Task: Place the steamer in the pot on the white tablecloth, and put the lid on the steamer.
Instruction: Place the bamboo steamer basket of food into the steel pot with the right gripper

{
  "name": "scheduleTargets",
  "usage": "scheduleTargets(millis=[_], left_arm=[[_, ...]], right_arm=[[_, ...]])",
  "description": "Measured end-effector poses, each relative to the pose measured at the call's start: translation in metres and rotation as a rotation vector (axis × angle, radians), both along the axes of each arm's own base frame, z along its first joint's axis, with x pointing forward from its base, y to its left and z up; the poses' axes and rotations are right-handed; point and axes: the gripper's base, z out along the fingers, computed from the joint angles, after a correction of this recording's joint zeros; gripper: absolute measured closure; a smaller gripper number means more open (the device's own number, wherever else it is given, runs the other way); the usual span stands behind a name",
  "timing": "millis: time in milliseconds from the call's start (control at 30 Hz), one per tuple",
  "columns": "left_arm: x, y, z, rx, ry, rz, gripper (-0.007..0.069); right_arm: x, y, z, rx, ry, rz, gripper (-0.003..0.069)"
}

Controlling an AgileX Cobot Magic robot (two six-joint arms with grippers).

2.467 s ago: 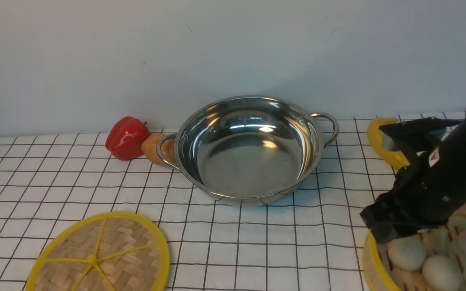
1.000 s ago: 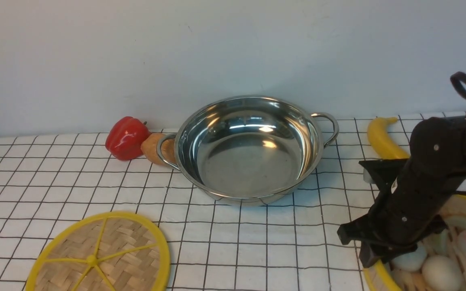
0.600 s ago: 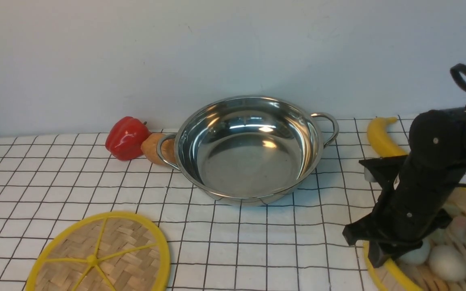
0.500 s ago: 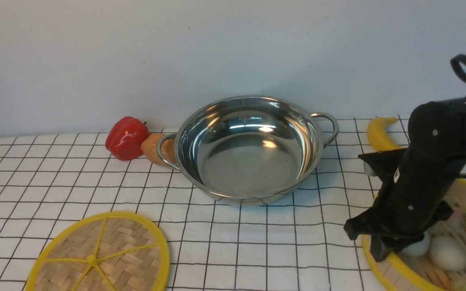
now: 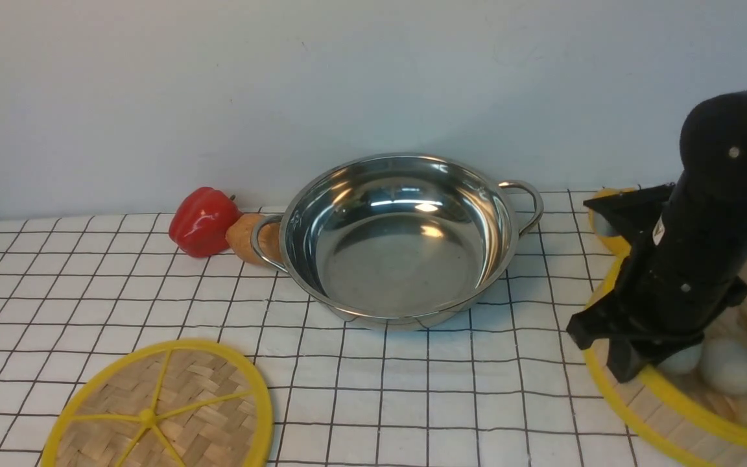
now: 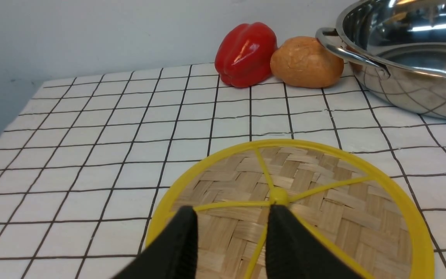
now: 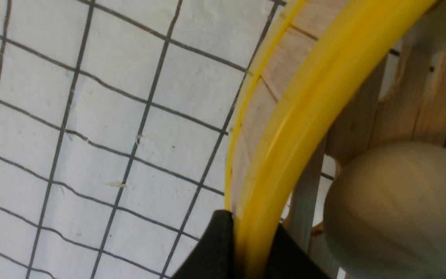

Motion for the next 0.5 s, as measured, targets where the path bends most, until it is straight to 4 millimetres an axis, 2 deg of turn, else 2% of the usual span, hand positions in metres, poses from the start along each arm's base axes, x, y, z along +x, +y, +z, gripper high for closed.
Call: scheduleTargets(millis=[200,500], left_arm=[[0.000,0.000,0.000,0.000,0.000,0.000,0.0382],[0.000,0.000,0.000,0.000,0.000,0.000,0.0382]], right_arm=[[-0.008,-0.005,0.021,0.002,-0.067,0.003,0.0591],[-0.009,-0.001,0.030,0.049,-0.075,0.069,0.0591]])
